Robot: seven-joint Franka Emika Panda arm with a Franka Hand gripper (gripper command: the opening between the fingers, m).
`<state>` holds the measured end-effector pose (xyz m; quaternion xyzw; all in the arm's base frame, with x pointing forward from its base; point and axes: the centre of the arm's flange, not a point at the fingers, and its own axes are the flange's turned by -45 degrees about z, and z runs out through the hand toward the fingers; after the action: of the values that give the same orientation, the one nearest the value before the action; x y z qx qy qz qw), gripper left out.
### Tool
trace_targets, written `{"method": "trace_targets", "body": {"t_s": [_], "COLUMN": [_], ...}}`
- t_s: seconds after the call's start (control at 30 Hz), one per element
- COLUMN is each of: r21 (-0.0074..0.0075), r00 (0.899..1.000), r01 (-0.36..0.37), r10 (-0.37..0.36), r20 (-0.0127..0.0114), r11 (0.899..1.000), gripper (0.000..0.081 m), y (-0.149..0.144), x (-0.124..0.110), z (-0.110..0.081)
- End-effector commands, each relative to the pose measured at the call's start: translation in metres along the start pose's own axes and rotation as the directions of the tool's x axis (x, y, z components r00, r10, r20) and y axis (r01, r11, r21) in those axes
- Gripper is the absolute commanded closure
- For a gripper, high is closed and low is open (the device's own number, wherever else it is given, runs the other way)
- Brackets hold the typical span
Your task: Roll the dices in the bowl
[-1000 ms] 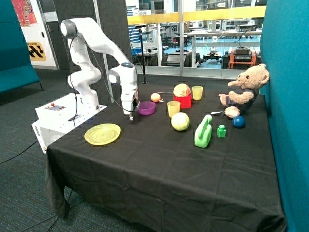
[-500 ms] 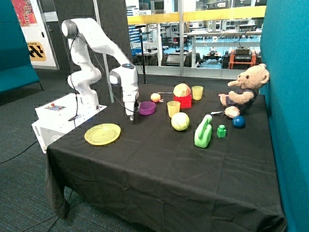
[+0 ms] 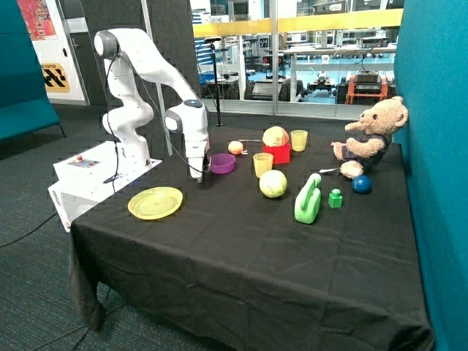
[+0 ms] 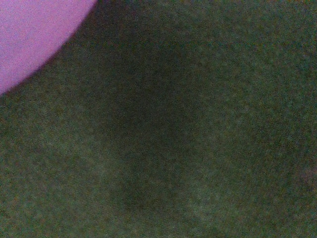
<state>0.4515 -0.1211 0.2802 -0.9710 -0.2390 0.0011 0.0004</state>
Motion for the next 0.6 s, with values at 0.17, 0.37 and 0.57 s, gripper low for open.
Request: {"method": "trace_targets", "body": {"t_s": [0.17, 0.37, 0.57], "r21": [-0.0014, -0.0014, -0.0014], "r00": [1.000, 1.000, 1.000], "r01": [0.010, 0.000, -0.003], "r10": [-0.010, 0.000, 0.003], "r20": [-0.0019, -0.0019, -0.0019], "r11": [1.000, 1.000, 1.000], "gripper": [0.0335, 0.0374, 0.0438], "y": [0.0012, -0.0010, -0.0079], "x": [0.0001, -0.0026, -0.0070], "z": [0.0098, 0.0138, 0.0148]}}
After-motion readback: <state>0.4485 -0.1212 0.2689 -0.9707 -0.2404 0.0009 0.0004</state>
